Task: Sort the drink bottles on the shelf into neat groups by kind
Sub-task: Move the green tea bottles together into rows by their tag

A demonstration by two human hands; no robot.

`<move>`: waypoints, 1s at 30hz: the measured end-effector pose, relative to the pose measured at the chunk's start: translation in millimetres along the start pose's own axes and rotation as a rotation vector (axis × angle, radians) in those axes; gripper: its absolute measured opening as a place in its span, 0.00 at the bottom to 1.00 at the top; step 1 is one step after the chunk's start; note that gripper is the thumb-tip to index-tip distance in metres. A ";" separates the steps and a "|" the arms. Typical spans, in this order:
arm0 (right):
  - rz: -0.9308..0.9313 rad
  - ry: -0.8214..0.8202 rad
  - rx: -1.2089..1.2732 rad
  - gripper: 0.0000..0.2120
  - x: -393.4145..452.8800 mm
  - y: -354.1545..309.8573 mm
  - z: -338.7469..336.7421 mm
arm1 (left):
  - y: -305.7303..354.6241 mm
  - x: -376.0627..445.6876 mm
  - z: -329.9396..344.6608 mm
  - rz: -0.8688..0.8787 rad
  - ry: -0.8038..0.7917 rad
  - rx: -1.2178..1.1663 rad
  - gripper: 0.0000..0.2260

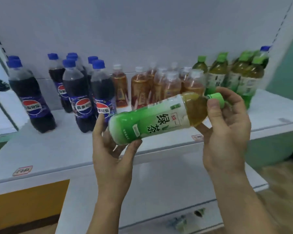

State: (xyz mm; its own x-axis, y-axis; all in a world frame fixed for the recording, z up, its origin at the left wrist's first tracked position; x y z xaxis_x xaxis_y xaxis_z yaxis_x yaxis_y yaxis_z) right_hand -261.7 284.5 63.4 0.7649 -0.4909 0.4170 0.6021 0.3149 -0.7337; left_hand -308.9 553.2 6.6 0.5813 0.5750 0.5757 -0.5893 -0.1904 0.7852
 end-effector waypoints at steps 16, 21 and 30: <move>-0.079 0.235 -0.261 0.13 174.2 -72.8 -279.9 | -35.8 -151.5 322.7 -0.189 -0.256 -0.109 0.36; -0.298 -0.082 -0.475 0.12 244.2 -85.1 -203.5 | -56.7 -126.4 353.9 -0.142 -0.212 0.201 0.33; -0.831 -0.656 -1.137 0.17 287.5 -12.2 -41.6 | -120.7 -56.7 393.6 -0.127 -0.347 0.838 0.28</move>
State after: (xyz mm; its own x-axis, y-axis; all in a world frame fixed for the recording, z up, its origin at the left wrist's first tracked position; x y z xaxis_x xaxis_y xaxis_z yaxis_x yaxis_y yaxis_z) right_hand -58.8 105.7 169.9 0.4614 0.3154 0.8293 0.6406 -0.7650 -0.0655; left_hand -49.8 230.4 -31.0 0.8297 0.3854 0.4039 0.0114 -0.7350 0.6780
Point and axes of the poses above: each hand's wrist, its own x-axis towards the middle knuckle, its own z-axis out of the palm, y = z × x, the point moved 10 cm from there along x, towards the middle knuckle, and after that the axes turned 9 degrees about y, right-handed, at the moved point
